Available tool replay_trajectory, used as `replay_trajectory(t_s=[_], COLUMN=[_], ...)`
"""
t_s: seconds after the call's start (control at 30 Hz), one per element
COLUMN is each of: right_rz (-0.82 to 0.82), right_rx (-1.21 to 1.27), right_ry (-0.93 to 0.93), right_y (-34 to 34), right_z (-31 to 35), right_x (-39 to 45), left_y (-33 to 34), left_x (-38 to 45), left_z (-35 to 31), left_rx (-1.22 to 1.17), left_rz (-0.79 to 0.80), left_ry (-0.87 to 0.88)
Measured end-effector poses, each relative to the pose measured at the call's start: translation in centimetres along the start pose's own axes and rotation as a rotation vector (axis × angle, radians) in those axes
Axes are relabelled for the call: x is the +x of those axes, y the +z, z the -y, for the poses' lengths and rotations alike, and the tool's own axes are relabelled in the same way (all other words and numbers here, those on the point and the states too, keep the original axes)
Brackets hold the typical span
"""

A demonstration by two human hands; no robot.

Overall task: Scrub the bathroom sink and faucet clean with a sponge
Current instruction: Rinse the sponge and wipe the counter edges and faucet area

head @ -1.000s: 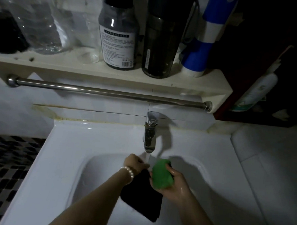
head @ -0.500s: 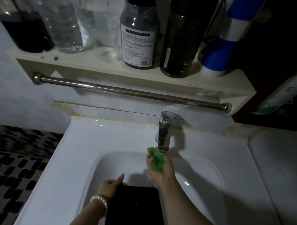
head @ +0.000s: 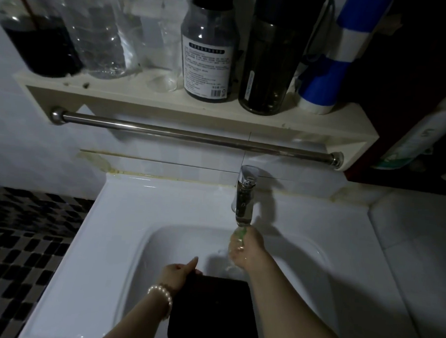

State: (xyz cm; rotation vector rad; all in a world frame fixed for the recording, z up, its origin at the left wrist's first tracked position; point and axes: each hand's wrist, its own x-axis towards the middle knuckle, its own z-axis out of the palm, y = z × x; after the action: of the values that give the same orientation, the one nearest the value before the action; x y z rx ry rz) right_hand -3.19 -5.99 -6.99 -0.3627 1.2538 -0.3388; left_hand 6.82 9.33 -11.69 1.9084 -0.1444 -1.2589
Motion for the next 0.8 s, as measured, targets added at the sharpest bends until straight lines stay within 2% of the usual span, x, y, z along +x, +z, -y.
replay_trajectory(t_s=[0.1, 0.23, 0.37, 0.57, 0.67, 0.8], right_rz=[-0.086, 0.005, 0.143, 0.09, 0.108, 0.144], right_rx=[0.028, 0.128, 0.241, 0.305, 0.336, 0.416], right_ry=[-0.055, -0.053, -0.102, -0.196, -0.258, -0.336], right_y=[-0.1, -1.8, -4.6, -11.0, -13.5, -16.4], right_z=[0.2, -0.2, -0.6, -0.1, 0.0, -0.3], right_x=[0.0, 0.0, -1.4, -2.5, -3.1, -3.5], left_y=[1.1, 2.1, 3.8, 8.4, 9.7, 10.2], left_x=[0.1, -0.2, 0.2, 1.5, 2.4, 3.7], left_z=[-1.0, -2.8, -4.6, -7.1, -7.6, -7.7], left_rx=[0.075, 0.081, 0.078, 0.212, 0.098, -0.14], left_rz=[-0.025, -0.023, 0.082, 0.316, 0.369, 0.325], left_ry=[0.088, 0.129, 0.204, 0.314, 0.271, 0.164])
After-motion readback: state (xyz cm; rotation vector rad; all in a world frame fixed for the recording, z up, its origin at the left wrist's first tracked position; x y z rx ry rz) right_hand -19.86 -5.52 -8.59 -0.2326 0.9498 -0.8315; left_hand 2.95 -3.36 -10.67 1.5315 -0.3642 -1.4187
